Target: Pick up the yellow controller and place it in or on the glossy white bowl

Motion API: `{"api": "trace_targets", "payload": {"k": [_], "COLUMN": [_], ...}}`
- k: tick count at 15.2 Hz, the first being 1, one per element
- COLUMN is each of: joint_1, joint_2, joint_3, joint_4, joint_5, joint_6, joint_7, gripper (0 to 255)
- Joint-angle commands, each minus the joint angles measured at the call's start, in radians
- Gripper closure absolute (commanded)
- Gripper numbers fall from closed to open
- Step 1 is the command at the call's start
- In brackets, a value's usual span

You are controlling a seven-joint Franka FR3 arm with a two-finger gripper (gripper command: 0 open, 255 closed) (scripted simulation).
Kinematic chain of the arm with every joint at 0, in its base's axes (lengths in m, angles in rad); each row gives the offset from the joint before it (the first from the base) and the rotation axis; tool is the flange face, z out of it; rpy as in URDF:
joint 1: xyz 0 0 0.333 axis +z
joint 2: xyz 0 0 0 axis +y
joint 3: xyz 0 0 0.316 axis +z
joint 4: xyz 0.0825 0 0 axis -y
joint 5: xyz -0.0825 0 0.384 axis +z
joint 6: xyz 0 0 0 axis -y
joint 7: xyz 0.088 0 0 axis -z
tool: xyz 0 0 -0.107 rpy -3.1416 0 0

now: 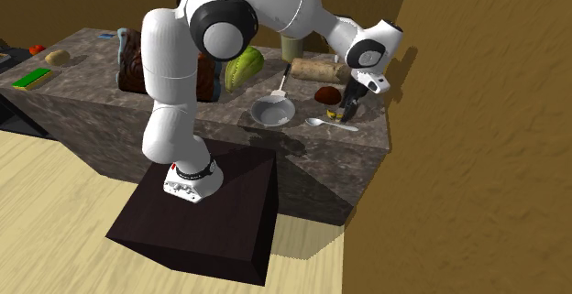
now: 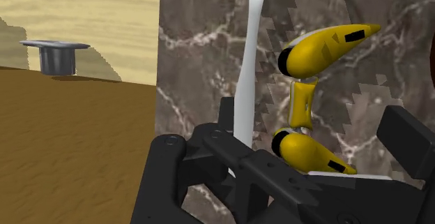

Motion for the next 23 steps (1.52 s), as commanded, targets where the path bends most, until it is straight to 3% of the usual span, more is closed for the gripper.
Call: {"api": "trace_targets", "payload": {"k": [1, 8, 9, 18, 23], "joint_1": [-0.001, -0.001, -0.001, -0.001, -0.003], "joint_2": [0.003, 0.003, 0.003, 0.003, -0.027], "joint_3": [-0.001, -0.001, -0.001, -0.001, 0.001], "joint_4": [-0.019, -0.019, -0.019, -0.019, 0.010], "joint_5": [-0.001, -0.001, -0.001, -0.001, 0.006], "joint_6": [0.022, 0.022, 0.022, 0.022, -0.036], "joint_7": [-0.001, -0.001, -0.001, -0.001, -0.004], "gripper": [0, 0, 255, 255, 255]}}
